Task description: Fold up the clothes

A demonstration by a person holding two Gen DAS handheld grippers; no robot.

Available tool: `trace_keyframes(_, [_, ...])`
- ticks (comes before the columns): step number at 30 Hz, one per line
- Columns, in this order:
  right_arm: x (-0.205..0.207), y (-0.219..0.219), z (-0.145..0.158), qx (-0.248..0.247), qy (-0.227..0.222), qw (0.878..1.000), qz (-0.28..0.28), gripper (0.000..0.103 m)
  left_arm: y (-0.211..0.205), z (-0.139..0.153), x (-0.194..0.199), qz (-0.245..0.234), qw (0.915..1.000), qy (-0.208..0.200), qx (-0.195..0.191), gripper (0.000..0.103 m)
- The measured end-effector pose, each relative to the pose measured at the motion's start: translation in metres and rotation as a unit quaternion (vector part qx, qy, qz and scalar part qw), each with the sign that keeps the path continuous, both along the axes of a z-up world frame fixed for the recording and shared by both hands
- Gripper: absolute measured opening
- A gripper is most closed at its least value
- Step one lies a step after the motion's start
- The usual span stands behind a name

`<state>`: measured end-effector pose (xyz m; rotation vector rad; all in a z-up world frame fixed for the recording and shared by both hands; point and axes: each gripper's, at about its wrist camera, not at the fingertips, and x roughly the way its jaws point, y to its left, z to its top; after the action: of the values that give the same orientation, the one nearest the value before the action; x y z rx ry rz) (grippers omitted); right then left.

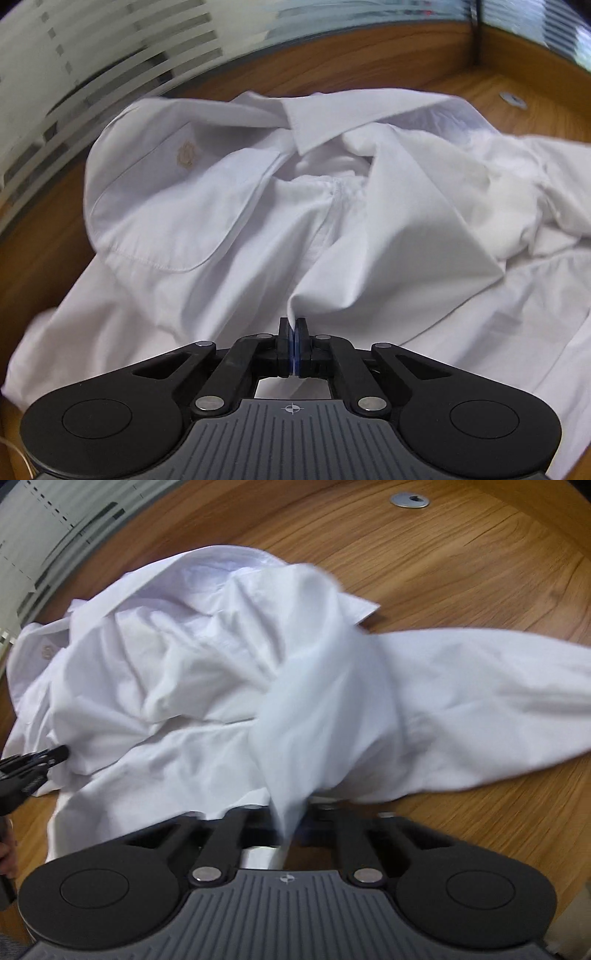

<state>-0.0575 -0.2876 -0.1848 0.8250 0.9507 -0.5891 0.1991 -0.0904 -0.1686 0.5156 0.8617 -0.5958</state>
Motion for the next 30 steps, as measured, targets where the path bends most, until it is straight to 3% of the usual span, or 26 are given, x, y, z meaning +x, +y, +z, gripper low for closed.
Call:
trace_keyframes(7, [-0.016, -0.059, 0.021, -0.053, 0.019, 0.998, 0.035, 0.002, 0.010, 0.014, -0.035, 0.050, 0.9976, 0.041, -0.025, 0.003])
trace_keyframes(17, [0.009, -0.155, 0.052, -0.137, 0.047, 0.981, 0.131, 0.002, -0.039, 0.017, -0.130, 0.106, 0.9859, 0.120, -0.048, 0.003])
trace_keyframes(22, [0.046, -0.186, 0.059, -0.167, 0.049, 0.964, 0.198, 0.002, -0.071, 0.018, -0.163, 0.123, 0.9811, 0.137, -0.058, 0.003])
trace_keyframes(30, [0.126, -0.194, 0.067, -0.201, 0.024, 0.928, 0.313, 0.002, -0.092, 0.023, -0.192, 0.182, 0.9621, 0.170, -0.111, 0.003])
